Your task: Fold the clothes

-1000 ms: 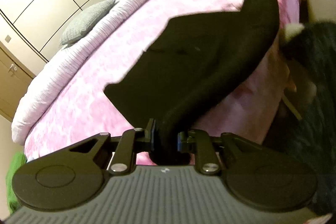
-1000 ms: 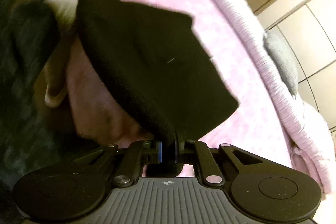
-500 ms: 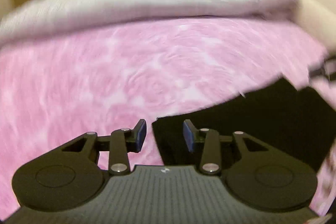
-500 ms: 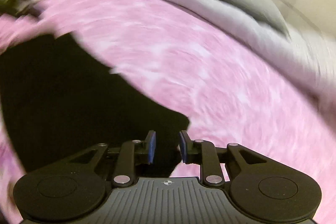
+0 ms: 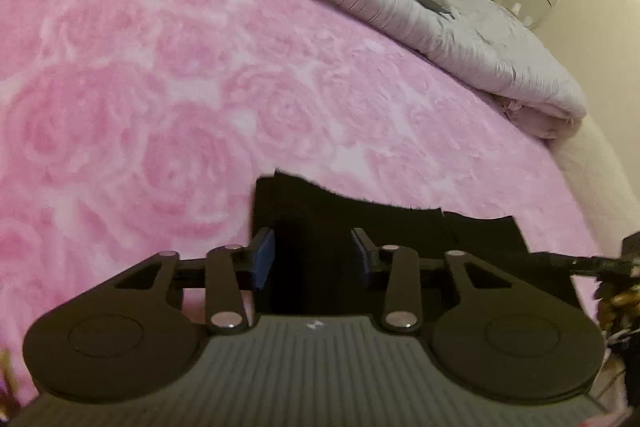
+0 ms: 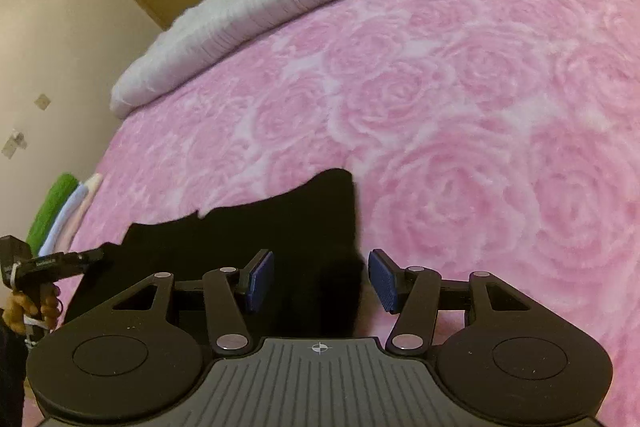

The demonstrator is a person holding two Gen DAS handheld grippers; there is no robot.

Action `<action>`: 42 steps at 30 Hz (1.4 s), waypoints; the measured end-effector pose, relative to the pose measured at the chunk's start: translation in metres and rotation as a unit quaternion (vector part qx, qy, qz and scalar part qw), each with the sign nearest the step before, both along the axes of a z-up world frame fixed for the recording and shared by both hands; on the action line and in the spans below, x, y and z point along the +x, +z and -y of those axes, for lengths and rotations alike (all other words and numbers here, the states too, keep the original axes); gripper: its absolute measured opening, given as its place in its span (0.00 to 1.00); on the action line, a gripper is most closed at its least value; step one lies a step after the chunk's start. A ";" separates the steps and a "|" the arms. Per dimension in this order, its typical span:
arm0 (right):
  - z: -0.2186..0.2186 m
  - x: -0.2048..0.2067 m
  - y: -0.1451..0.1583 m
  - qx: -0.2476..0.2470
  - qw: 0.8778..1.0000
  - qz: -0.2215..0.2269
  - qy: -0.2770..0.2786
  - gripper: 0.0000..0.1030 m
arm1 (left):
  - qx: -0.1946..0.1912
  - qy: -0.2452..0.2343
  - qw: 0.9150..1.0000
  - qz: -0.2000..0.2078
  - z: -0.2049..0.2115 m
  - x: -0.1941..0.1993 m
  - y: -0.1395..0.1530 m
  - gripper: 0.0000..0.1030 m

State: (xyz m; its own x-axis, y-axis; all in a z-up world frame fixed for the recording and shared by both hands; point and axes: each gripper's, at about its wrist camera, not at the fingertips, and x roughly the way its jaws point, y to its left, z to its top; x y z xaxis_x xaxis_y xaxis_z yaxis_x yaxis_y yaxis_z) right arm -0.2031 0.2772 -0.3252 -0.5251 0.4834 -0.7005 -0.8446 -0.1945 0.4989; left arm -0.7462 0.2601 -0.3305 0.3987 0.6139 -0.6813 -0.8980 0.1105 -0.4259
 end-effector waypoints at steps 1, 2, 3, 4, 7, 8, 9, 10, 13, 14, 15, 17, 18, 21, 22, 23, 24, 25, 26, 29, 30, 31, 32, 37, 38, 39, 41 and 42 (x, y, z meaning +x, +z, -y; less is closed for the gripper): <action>0.000 -0.002 0.001 0.000 1.000 0.012 -0.005 0.53 | 0.004 -0.002 1.000 -0.007 0.001 0.003 0.000 0.33; -0.002 -0.002 -0.001 0.002 1.000 0.019 -0.011 0.53 | 0.006 -0.004 1.000 -0.011 0.003 0.004 0.000 0.33; -0.004 -0.002 -0.005 0.004 1.000 0.015 -0.014 0.53 | 0.008 -0.005 1.000 -0.013 0.004 0.005 0.000 0.33; -0.005 -0.002 -0.007 0.001 1.000 0.004 -0.013 0.53 | 0.010 -0.006 1.000 -0.013 0.006 0.005 0.000 0.32; -0.005 -0.008 -0.012 -0.001 1.000 0.006 -0.011 0.30 | 0.030 -0.003 0.999 -0.030 0.011 0.007 0.001 0.08; -0.002 -0.013 -0.009 0.011 1.000 0.025 -0.012 0.20 | 0.039 -0.008 0.999 -0.032 0.014 0.008 0.003 0.06; 0.002 -0.018 -0.002 0.027 0.999 0.043 -0.012 0.17 | 0.049 -0.013 0.998 -0.034 0.018 0.008 0.007 0.05; 0.007 -0.025 0.006 0.047 0.997 0.063 -0.005 0.16 | 0.061 -0.018 0.997 -0.037 0.023 0.009 0.011 0.05; 0.023 -0.051 0.036 0.115 0.983 0.142 0.035 0.16 | 0.090 -0.021 0.995 -0.034 0.034 0.005 0.026 0.05; 0.028 -0.058 0.045 0.135 0.977 0.156 0.044 0.16 | 0.100 -0.018 0.994 -0.035 0.035 0.005 0.031 0.05; 0.031 -0.063 0.053 0.156 0.973 0.161 0.049 0.16 | 0.108 -0.014 0.993 -0.040 0.034 0.004 0.033 0.05; 0.025 -0.070 0.059 0.178 0.969 0.167 0.047 0.15 | 0.113 -0.003 0.992 -0.057 0.024 0.003 0.034 0.05; 0.017 -0.073 0.056 0.179 0.967 0.175 0.046 0.15 | 0.110 0.003 0.992 -0.058 0.016 0.003 0.031 0.05; -0.011 -0.073 0.033 0.156 0.971 0.180 0.033 0.15 | 0.104 0.008 0.992 -0.073 -0.003 0.005 0.019 0.05; -0.019 -0.072 0.025 0.145 0.973 0.178 0.028 0.15 | 0.098 0.008 0.992 -0.082 -0.008 0.007 0.013 0.05; -0.026 -0.071 0.016 0.131 0.975 0.178 0.024 0.15 | 0.091 0.009 0.992 -0.092 -0.013 0.009 0.007 0.05; -0.033 -0.071 0.007 0.117 0.977 0.180 0.018 0.15 | 0.085 0.010 0.991 -0.099 -0.018 0.011 0.000 0.06; -0.038 -0.068 -0.004 0.101 0.979 0.177 0.009 0.16 | 0.080 0.011 0.991 -0.104 -0.022 0.011 -0.007 0.06; -0.044 -0.065 -0.015 0.084 0.981 0.172 -0.001 0.16 | 0.076 0.013 0.991 -0.109 -0.025 0.011 -0.013 0.08; -0.046 -0.050 -0.026 0.067 0.988 0.132 -0.035 0.22 | 0.073 0.028 0.990 -0.118 -0.026 0.005 -0.013 0.22; -0.044 -0.045 -0.023 0.061 0.989 0.123 -0.050 0.26 | 0.075 0.034 0.989 -0.124 -0.025 0.002 -0.009 0.24; -0.042 -0.040 -0.018 0.058 0.989 0.124 -0.063 0.35 | 0.079 0.042 0.987 -0.131 -0.021 -0.001 -0.003 0.24; -0.038 -0.037 -0.010 0.059 0.987 0.132 -0.076 0.41 | 0.084 0.055 0.985 -0.142 -0.016 -0.004 0.005 0.21; 0.017 -0.037 0.042 0.139 0.960 0.213 -0.118 0.41 | 0.108 0.073 0.979 -0.157 0.046 -0.002 0.050 0.18; 0.031 -0.041 0.052 0.160 0.953 0.229 -0.118 0.41 | 0.112 0.059 0.981 -0.148 0.061 0.006 0.056 0.18; 0.048 -0.046 0.058 0.175 0.954 0.218 -0.109 0.41 | 0.119 0.042 0.983 -0.136 0.076 0.016 0.060 0.18; 0.084 -0.060 0.064 0.193 0.963 0.171 -0.081 0.41 | 0.131 0.003 0.984 -0.119 0.106 0.037 0.065 0.18; 0.102 -0.068 0.060 0.192 0.968 0.151 -0.063 0.41 | 0.139 -0.019 0.983 -0.117 0.119 0.049 0.063 0.19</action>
State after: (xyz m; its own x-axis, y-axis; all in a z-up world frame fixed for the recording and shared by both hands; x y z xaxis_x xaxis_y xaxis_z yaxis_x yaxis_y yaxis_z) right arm -0.2716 0.1756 -0.2651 -0.2447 0.7851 -0.5690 -0.9696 -0.2025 0.1376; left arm -0.6971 0.1415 -0.2676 0.2779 0.7764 -0.5656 -0.9606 0.2293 -0.1572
